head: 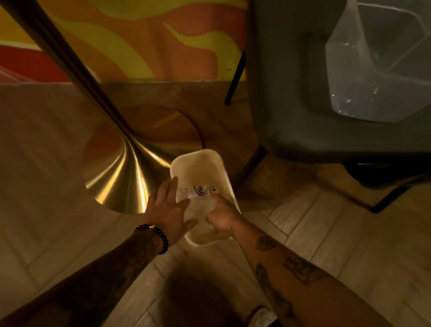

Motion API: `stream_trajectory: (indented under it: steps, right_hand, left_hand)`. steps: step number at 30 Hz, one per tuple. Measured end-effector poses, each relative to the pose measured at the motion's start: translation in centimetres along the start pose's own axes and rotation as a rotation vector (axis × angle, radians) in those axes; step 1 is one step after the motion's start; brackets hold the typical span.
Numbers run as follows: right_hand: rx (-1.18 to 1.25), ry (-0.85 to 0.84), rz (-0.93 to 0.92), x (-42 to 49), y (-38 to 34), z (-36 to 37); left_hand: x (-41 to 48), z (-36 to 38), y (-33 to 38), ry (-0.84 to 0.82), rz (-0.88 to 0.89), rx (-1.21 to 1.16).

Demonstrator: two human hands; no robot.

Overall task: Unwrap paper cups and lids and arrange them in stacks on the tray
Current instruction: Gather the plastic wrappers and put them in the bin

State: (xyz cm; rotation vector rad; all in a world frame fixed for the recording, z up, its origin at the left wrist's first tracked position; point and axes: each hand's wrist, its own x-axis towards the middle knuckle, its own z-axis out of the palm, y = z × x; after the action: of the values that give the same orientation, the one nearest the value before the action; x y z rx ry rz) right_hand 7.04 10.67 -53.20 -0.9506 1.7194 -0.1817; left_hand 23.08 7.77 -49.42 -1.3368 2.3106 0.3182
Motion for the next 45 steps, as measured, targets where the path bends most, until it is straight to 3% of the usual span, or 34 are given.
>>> stream_trajectory:
  steps: [8, 15, 28, 33, 37, 45]
  right_hand:
    - [-0.181, -0.031, 0.045, 0.8, 0.8, 0.8]
    - [-0.227, 0.003, 0.042, -4.2, -1.1, -1.6]
    - [-0.261, 0.058, 0.011, -28.8, -13.0, -13.2]
    - [-0.296, 0.061, -0.003, -38.0, -18.0, -17.1]
    - [-0.219, 0.086, -0.029, -42.1, -21.6, -19.2]
    - [0.112, 0.254, -0.19, -44.6, -29.6, -23.6]
  left_hand:
    - [0.9, 1.6, 0.7, -0.138, -0.037, 0.177]
    - [-2.7, -2.5, 1.2, -0.119, -0.022, 0.031]
    - [-19.5, -24.3, 4.1, -0.119, 0.038, -0.386]
    - [-24.8, -33.1, 4.5, -0.207, 0.184, -0.498]
    - [-26.8, -40.1, 1.7, -0.12, 0.222, -0.621]
    - [-27.5, -49.4, -6.2, 0.192, 0.085, -0.729]
